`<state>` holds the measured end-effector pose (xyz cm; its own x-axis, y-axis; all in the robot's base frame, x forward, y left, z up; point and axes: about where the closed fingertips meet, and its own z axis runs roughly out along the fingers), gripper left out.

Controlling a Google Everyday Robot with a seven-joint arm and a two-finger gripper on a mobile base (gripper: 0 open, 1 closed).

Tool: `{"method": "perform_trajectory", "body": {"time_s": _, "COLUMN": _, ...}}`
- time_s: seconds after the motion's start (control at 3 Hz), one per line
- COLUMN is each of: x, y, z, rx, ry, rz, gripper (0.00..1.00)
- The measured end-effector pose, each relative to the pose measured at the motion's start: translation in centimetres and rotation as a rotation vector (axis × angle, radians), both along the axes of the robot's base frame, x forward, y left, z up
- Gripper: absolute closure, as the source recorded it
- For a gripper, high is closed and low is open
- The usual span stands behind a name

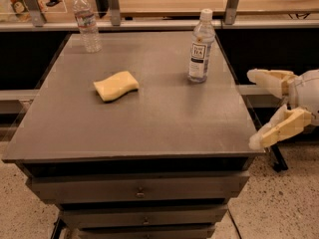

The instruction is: Move water bottle near sponge

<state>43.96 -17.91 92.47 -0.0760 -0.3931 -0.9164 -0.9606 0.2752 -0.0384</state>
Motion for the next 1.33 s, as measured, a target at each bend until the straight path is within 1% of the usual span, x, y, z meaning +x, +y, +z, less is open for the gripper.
{"method": "perform_trajectory", "body": {"time_s": 0.33, "x": 0.0, "y": 0.0, "z": 0.0, "rx": 0.0, "ry": 0.0, "rz": 0.0, "gripper": 0.0}}
{"method": "perform_trajectory", "body": {"time_s": 0.67, "x": 0.0, "y": 1.6, "z": -0.8, "rx": 0.092, "ry": -0.024, "rz": 0.002, "gripper": 0.0}}
{"method": "perform_trajectory", "body": {"time_s": 1.0, "x": 0.3, "y": 3.8, "z": -1.0, "rx": 0.201, "ry": -0.096, "rz": -0.009, "gripper": 0.0}}
{"method": "perform_trajectory", "body": {"time_s": 1.33, "x": 0.9, "y": 5.7, "z": -0.6, "rx": 0.247, "ry": -0.141, "rz": -0.022, "gripper": 0.0}}
